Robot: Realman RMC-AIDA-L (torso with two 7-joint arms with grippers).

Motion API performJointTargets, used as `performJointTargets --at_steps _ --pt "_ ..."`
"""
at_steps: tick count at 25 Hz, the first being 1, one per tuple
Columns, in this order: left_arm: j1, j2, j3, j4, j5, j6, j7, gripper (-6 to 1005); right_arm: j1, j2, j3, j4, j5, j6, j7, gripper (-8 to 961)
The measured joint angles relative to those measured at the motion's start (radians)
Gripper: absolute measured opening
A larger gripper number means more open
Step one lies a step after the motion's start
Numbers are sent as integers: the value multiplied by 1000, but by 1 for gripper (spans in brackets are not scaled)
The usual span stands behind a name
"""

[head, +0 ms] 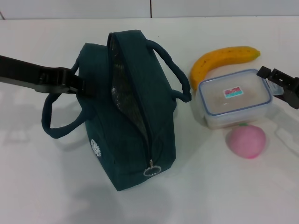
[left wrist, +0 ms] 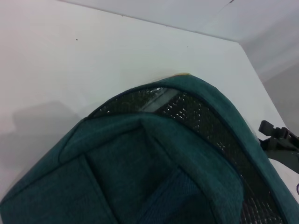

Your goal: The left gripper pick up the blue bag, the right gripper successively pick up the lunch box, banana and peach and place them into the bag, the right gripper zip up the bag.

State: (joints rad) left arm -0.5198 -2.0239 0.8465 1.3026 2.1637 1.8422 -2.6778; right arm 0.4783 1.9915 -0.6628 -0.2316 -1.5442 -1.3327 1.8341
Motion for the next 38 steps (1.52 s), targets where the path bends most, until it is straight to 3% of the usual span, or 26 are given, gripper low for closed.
performJointTargets --at_steps 2,11,21,26,32,38 --pt "0 -1 1 -1 0 0 4 41 -4 -1 0 0 1 -13 19 719" --pt "-5 -2 0 -30 -1 -2 23 41 -6 -7 -2 0 -4 -16 74 534" --pt "-5 -3 1 -45 -1 -2 44 41 -3 7 7 11 2 -15 109 348" --pt "-5 -2 -3 -74 -1 -3 63 41 0 17 12 18 4 -21 117 156" --pt "-6 0 -4 -79 -1 -5 66 41 -7 18 13 22 37 -38 117 94" --pt "-6 -3 -4 -79 -1 -5 66 41 -31 15 14 23 122 -78 116 104"
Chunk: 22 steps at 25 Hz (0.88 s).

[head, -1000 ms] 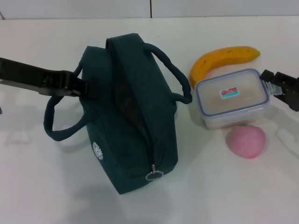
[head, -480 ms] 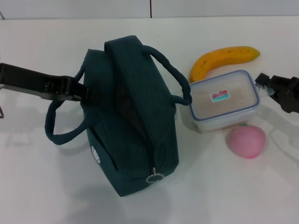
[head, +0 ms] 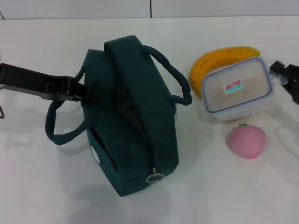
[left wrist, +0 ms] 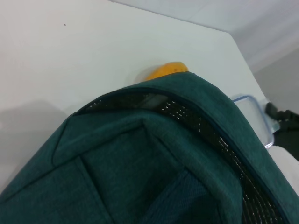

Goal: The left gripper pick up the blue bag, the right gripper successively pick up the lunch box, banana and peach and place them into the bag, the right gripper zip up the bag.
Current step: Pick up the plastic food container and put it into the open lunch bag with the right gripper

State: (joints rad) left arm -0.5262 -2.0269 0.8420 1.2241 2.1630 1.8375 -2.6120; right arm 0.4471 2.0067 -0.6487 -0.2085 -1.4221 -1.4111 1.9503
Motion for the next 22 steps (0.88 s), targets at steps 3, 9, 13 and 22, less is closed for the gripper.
performJointTargets --at_steps 3,9,13,22 --pt "1 1 0 0 -17 1 -2 41 -17 -4 0 -1 40 -36 -3 109" --pt "9 14 -1 -21 -135 25 -7 41 -52 -18 1 0 130 -122 -1 118" --pt "12 14 -1 -25 -164 36 -8 42 -66 -26 2 1 185 -182 15 125" --pt "6 3 6 -45 -189 48 -7 42 -19 -9 -1 1 247 -377 100 140"
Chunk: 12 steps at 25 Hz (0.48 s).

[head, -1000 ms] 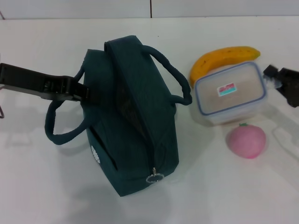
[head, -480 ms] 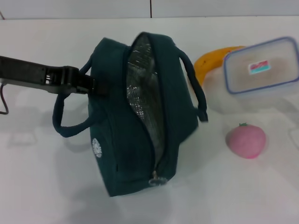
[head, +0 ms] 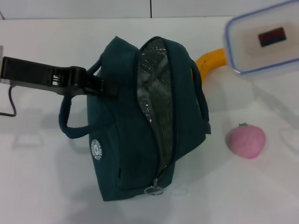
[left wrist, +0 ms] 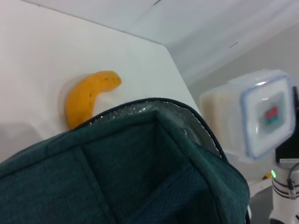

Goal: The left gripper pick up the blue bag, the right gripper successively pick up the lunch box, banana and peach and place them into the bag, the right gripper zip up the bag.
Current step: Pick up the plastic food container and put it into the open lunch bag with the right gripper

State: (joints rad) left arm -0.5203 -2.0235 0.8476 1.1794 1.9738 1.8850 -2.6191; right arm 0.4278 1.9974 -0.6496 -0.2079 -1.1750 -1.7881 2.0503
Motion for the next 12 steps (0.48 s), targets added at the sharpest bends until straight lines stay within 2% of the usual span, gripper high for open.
performJointTargets --at_steps 5,9,11,12 --pt "-22 -13 5 -41 -2 0 10 42 91 22 -11 14 1 -69 15 148" --pt "-41 -23 23 -62 -2 0 18 42 182 27 -12 53 0 -109 13 154" --pt "-45 -25 28 -64 -2 0 18 42 198 28 -12 57 -1 -111 12 158" --pt "-47 -26 31 -65 -2 0 19 42 239 30 -21 77 -5 -112 7 159"
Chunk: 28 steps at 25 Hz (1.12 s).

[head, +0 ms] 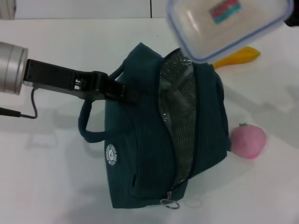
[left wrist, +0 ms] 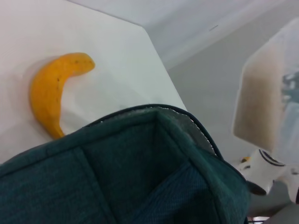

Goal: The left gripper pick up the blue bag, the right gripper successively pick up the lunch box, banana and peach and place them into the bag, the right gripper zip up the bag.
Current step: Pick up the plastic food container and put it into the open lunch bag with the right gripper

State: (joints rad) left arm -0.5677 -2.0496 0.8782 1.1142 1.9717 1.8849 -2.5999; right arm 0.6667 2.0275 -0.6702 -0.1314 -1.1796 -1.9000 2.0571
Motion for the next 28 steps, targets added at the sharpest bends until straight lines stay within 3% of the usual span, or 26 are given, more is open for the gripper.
performJointTargets --at_steps 4,11,19,28 --pt "-11 -6 2 -5 -1 -1 13 42 31 0 -61 19 -1 48 -25 166" --pt "-3 -5 -9 -5 -4 -4 25 42 9 0 -197 25 -3 168 -61 177" --pt "2 -1 -10 -5 -7 -5 28 42 -28 0 -249 17 -6 214 -66 190" --pt "-9 -6 -1 -8 -15 -4 39 42 31 0 -292 20 -5 289 -86 205"
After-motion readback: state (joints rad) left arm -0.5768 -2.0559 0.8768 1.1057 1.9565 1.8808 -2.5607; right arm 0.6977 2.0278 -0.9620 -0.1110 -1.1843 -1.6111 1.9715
